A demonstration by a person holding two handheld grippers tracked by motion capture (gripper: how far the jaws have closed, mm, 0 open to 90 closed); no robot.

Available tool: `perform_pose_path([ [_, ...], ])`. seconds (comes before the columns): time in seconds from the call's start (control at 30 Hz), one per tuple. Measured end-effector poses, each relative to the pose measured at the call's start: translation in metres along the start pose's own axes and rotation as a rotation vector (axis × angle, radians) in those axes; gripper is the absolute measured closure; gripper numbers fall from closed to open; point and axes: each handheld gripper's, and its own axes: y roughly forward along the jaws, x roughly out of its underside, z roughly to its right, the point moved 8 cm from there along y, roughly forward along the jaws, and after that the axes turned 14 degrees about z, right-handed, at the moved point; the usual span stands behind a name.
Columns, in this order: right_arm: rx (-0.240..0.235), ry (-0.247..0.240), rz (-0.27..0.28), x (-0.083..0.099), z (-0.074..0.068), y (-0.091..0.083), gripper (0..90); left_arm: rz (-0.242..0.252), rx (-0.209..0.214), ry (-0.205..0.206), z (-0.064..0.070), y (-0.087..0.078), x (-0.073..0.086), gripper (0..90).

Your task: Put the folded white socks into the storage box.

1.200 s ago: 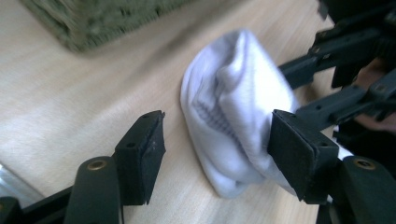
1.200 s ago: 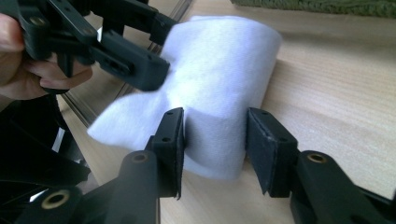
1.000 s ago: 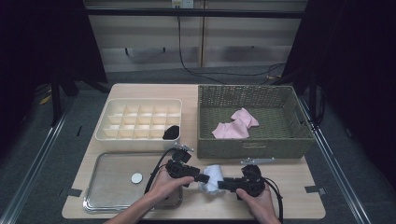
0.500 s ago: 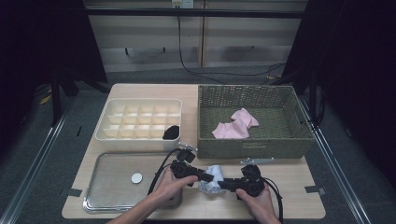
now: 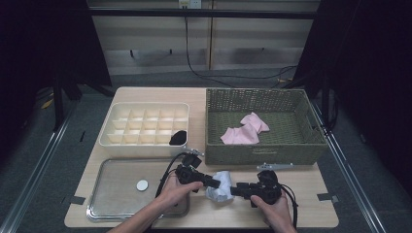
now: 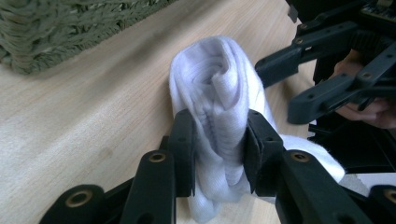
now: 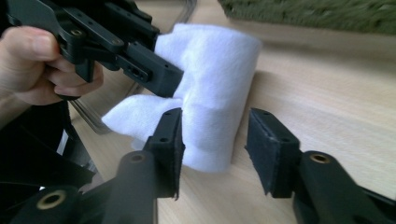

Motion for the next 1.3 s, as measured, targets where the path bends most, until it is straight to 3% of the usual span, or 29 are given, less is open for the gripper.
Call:
perform_pose_path([
  [0.23, 0.018, 0.019, 0.002, -0.002, 0.005, -0.007, 43.9, -0.001, -0.030, 0.011, -0.002, -0.008, -0.005, 67.7],
  [0.4, 0.048, 0.007, 0.018, -0.007, 0.010, -0.014, 39.7, -0.011, -0.050, 0.013, -0.002, -0.015, -0.005, 67.7],
  [0.57, 0.076, 0.001, 0.045, -0.011, 0.014, -0.022, 39.4, 0.000, -0.050, 0.024, -0.001, -0.022, -0.008, 67.7],
  [0.7, 0.095, -0.010, 0.096, -0.019, 0.013, -0.029, 40.3, 0.008, -0.056, 0.025, -0.002, -0.027, -0.009, 67.7],
  [0.87, 0.143, -0.060, 0.133, -0.024, 0.016, -0.039, 42.9, 0.020, -0.075, 0.041, -0.001, -0.033, -0.009, 67.7],
  [1.0, 0.189, -0.103, 0.119, -0.023, 0.021, -0.045, 40.6, 0.014, -0.109, 0.069, -0.001, -0.038, -0.006, 67.7],
  [1.13, 0.218, -0.095, 0.153, -0.020, 0.031, -0.051, 39.2, 0.021, -0.124, 0.080, -0.003, -0.044, -0.006, 67.7],
  [1.3, 0.220, -0.077, 0.143, -0.017, 0.033, -0.049, 37.2, 0.045, -0.141, 0.096, -0.007, -0.057, -0.009, 67.7],
])
